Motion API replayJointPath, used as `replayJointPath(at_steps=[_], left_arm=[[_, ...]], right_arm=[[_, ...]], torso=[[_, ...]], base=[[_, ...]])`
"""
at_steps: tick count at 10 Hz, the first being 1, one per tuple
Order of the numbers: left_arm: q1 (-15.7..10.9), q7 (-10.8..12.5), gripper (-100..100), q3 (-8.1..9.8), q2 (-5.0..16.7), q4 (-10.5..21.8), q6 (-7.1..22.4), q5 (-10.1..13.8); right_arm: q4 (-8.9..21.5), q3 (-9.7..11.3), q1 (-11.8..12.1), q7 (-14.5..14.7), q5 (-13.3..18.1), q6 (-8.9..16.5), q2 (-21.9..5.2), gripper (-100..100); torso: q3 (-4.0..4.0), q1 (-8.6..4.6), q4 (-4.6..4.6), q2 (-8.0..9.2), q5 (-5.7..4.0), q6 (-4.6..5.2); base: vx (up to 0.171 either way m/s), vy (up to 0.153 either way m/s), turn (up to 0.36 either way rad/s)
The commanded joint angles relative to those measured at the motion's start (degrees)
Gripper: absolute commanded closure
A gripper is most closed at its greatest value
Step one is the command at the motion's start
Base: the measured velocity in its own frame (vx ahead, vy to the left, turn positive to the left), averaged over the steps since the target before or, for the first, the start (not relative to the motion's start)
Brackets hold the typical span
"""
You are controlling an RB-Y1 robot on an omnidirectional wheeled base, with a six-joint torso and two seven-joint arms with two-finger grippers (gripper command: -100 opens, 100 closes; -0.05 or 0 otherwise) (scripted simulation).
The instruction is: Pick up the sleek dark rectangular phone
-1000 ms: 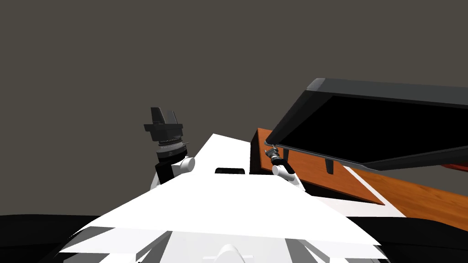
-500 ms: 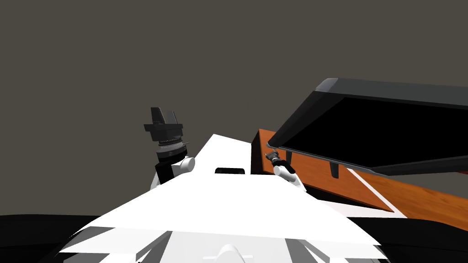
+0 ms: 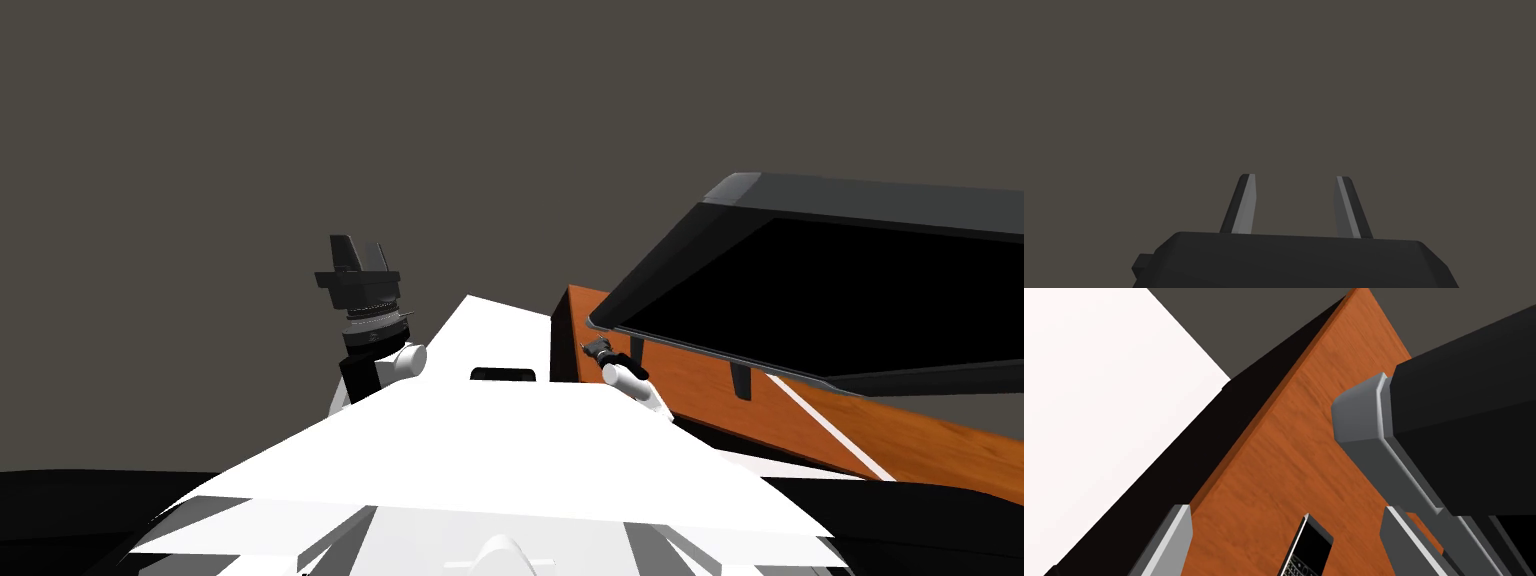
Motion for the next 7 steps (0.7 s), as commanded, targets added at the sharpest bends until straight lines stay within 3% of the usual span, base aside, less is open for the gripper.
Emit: replayJointPath(at_steps=[1,4,7], left_arm=[[0.0,0.0,0,0.0,0.0,0.0,0.0,0.0],[0.0,0.0,0,0.0,0.0,0.0,0.0,0.0],[0.0,0.0,0,0.0,0.0,0.0,0.0,0.0]], right_arm=[[1.8,-0.3,-0.4,-1.0,-0.6,1.4,-0.1,-100],[6.9,-1.1,-1.6,-4.5,-3.4,5.7,-1.6,-100],[9.4,-1.5,-2.2,-6.2,-4.7,7.7,-2.3,-100]], torso=[[0.0,0.0,0.0,0.0,0.0,0.0],[0.02,-0.1,0.0,0.05,-0.02,0.01],[0.04,-0.15,0.01,0.07,-0.04,0.0]], base=[[0.073,-0.013,0.008],[0.071,-0.029,0.01],[0.063,-0.035,0.01]])
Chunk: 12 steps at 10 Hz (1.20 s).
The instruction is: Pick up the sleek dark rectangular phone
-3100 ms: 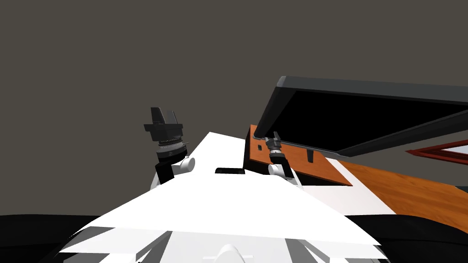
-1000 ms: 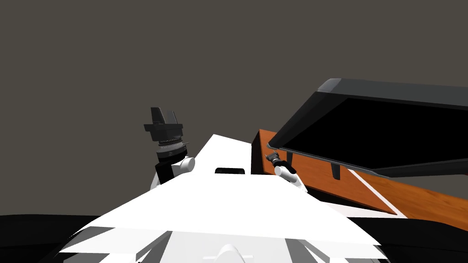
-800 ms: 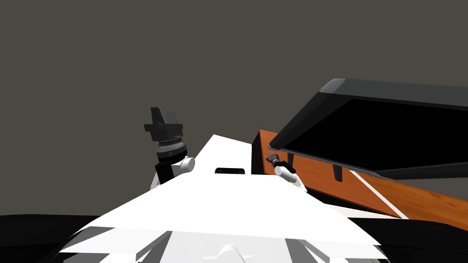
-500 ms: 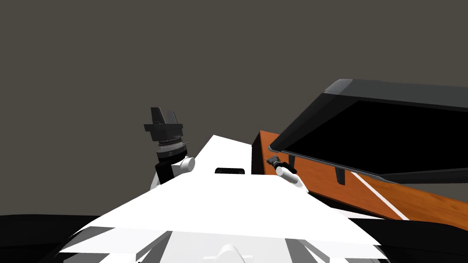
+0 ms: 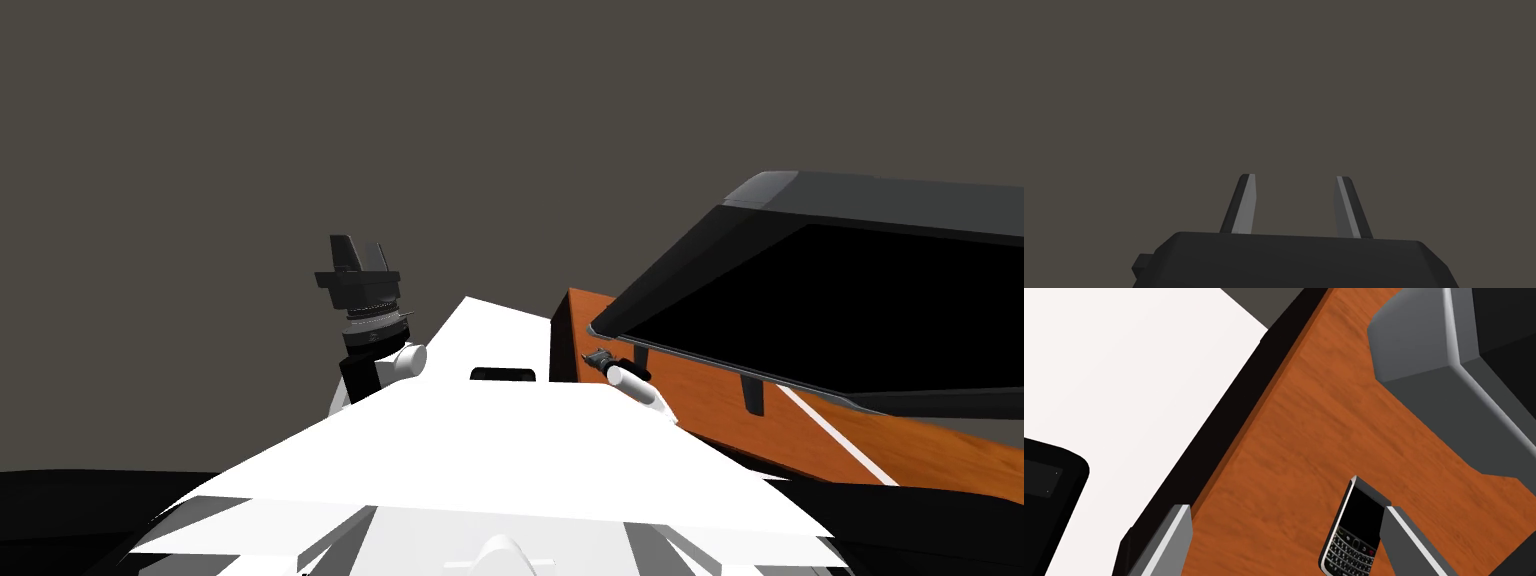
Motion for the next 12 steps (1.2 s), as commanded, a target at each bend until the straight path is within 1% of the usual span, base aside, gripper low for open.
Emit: replayJointPath(at_steps=[1,2,4,5,7,9,10,12], left_arm=[[0.0,0.0,0,0.0,0.0,0.0,0.0,0.0],[0.0,0.0,0,0.0,0.0,0.0,0.0,0.0],[0.0,0.0,0,0.0,0.0,0.0,0.0,0.0],[0.0,0.0,0,0.0,0.0,0.0,0.0,0.0],[0.0,0.0,0,0.0,0.0,0.0,0.0,0.0],[0.0,0.0,0,0.01,0.0,0.0,0.0,0.0],[0.0,0.0,0,0.01,0.0,0.0,0.0,0.0],[0.0,0.0,0,0.0,0.0,0.0,0.0,0.0]], right_arm=[[2.9,-0.2,-0.5,-1.7,-2.0,1.9,-1.1,-100],[3.0,-0.2,-0.5,-1.7,-2.0,1.9,-1.1,-100],[7.0,-0.8,-1.5,-4.9,-4.2,5.4,-2.5,-100],[7.6,-0.8,-1.5,-4.9,-4.2,5.4,-2.5,-100],[11.8,-1.2,-2.5,-7.8,-6.1,8.6,-3.6,-100],[15.4,-1.4,-3.3,-10.5,-7.7,11.3,-4.6,-100],[15.4,-1.4,-3.3,-10.5,-7.7,11.3,-4.6,-100],[18.5,-1.5,-4.0,-12.7,-9.0,13.5,-5.3,-100]], torso=[[0.0,0.0,0.0,0.0,0.0,0.0],[-0.02,-0.04,0.0,-0.03,0.0,0.0],[-0.03,-0.12,-0.01,-0.06,-0.02,-0.01],[-0.07,-0.21,-0.02,-0.12,-0.04,-0.01],[-0.01,-0.15,0.0,-0.01,-0.03,0.0],[-0.08,-0.31,-0.03,-0.14,-0.07,-0.01],[-0.12,-0.39,-0.04,-0.21,-0.08,0.0],[-0.02,-0.16,-0.01,-0.02,-0.04,-0.01]], base=[[0.078,-0.038,0.006],[0.069,-0.048,0.006],[0.09,-0.072,0.013],[0.072,-0.071,0.013],[0.076,-0.08,0.009],[0.122,-0.124,0.015],[0.091,-0.09,0.013],[0.058,-0.073,0.01]])
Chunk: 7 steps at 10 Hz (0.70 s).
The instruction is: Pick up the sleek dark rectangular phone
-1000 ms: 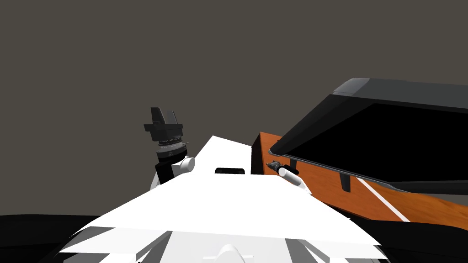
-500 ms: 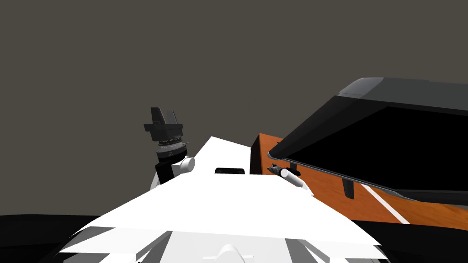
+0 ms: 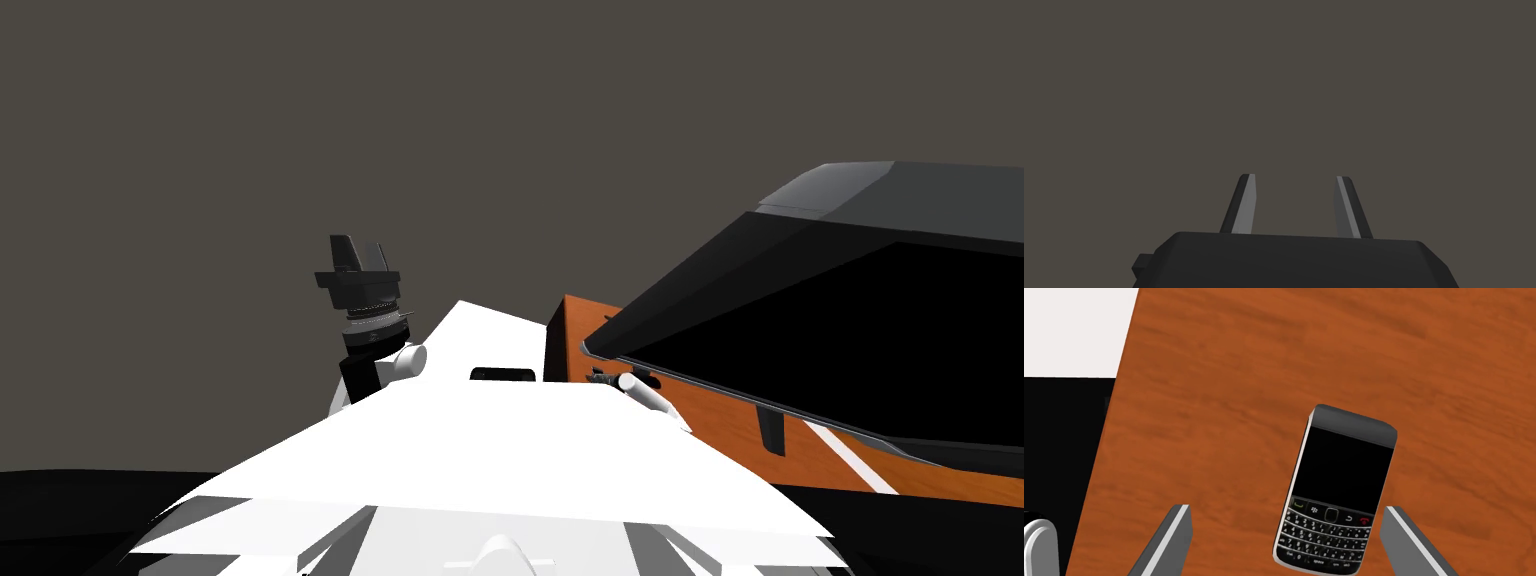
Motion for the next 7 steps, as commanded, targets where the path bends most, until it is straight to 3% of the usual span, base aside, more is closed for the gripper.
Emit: replayJointPath(at_steps=[1,3,5,6,7], left_arm=[[0.0,0.0,0,0.0,0.0,0.0,0.0,0.0],[0.0,0.0,0,0.0,0.0,0.0,0.0,0.0],[0.0,0.0,0,0.0,0.0,0.0,0.0,0.0],[0.0,0.0,0,-0.01,0.0,0.0,0.0,0.0],[0.0,0.0,0,-0.01,0.0,0.0,0.0,0.0]], right_arm=[[1.9,-0.1,-0.3,-1.7,-1.0,1.9,-0.6,-100],[4.6,0.0,-0.8,-3.7,-2.0,3.7,-1.1,-100],[4.9,0.0,-0.8,-3.4,-2.1,3.5,-1.1,-100],[4.9,0.0,-0.8,-3.6,-2.2,3.7,-1.1,0],[6.5,0.1,-1.3,-2.6,-1.4,2.1,0.4,-100]], torso=[[0.0,0.0,0.0,0.0,0.0,0.0],[-0.02,-0.05,-0.01,-0.04,-0.02,-0.01],[0.07,0.25,0.02,0.13,0.04,0.02],[0.11,0.3,0.04,0.2,0.06,0.0],[0.13,0.31,0.05,0.23,0.07,0.0]], base=[[0.07,-0.1,0.015],[0.073,-0.093,0.016],[0.011,0.004,-0.029],[0.0,0.0,0.0],[0.016,0.0,-0.053]])
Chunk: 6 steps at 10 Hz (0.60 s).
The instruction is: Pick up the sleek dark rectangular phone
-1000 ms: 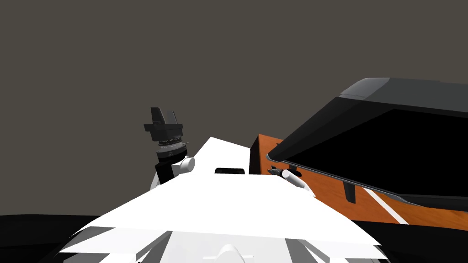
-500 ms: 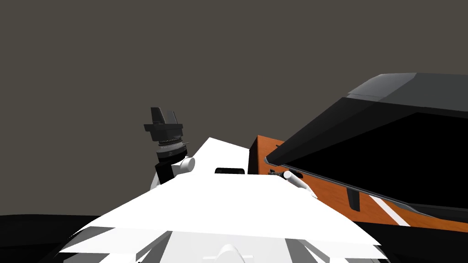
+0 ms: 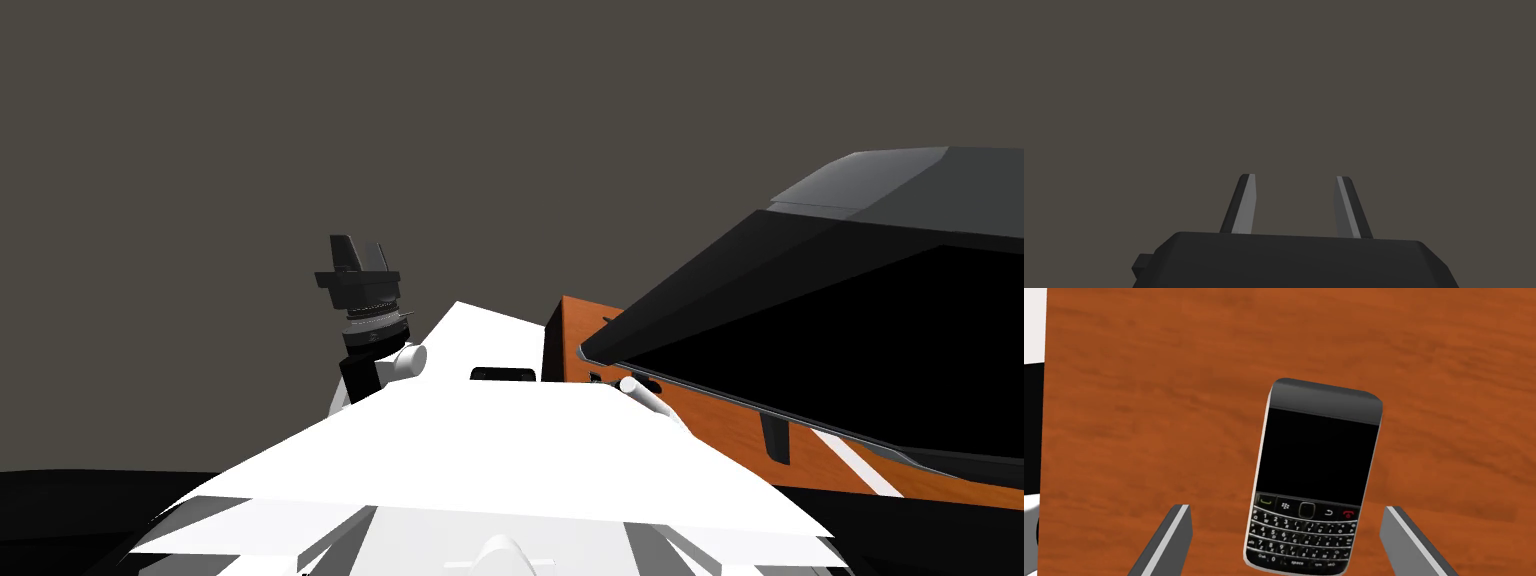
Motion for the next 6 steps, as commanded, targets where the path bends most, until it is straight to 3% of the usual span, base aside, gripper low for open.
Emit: replayJointPath(at_steps=[1,3,4,5,6], left_arm=[[0.0,0.0,0,0.0,0.0,0.0,0.0,0.0],[0.0,0.0,0,0.0,0.0,0.0,0.0,0.0],[0.0,0.0,0,0.0,0.0,0.0,0.0,0.0],[0.0,0.0,0,0.0,0.0,0.0,0.0,0.0],[0.0,0.0,0,0.0,0.0,0.0,0.0,0.0]], right_arm=[[1.8,0.1,-0.5,1.1,0.7,-1.9,1.5,-100],[3.4,0.1,-1.1,2.1,1.4,-3.5,2.9,-100],[3.2,0.0,-1.1,1.8,1.1,-3.0,2.3,-100],[3.4,0.1,-1.2,2.1,1.1,-3.3,2.4,100],[3.4,0.0,-1.1,2.0,1.1,-3.3,2.3,100]], torso=[[0.0,0.0,0.0,0.0,0.0,0.0],[-0.01,0.0,-0.01,-0.01,-0.03,-0.01],[-0.02,0.0,-0.03,-0.01,-0.13,-0.04],[-0.01,-0.01,-0.02,0.0,-0.13,-0.04],[0.0,0.02,-0.01,0.01,-0.19,-0.08]], base=[[0.02,0.001,-0.064],[0.015,0.0,-0.05],[0.0,0.0,0.0],[0.0,0.0,0.0],[0.002,0.006,0.001]])
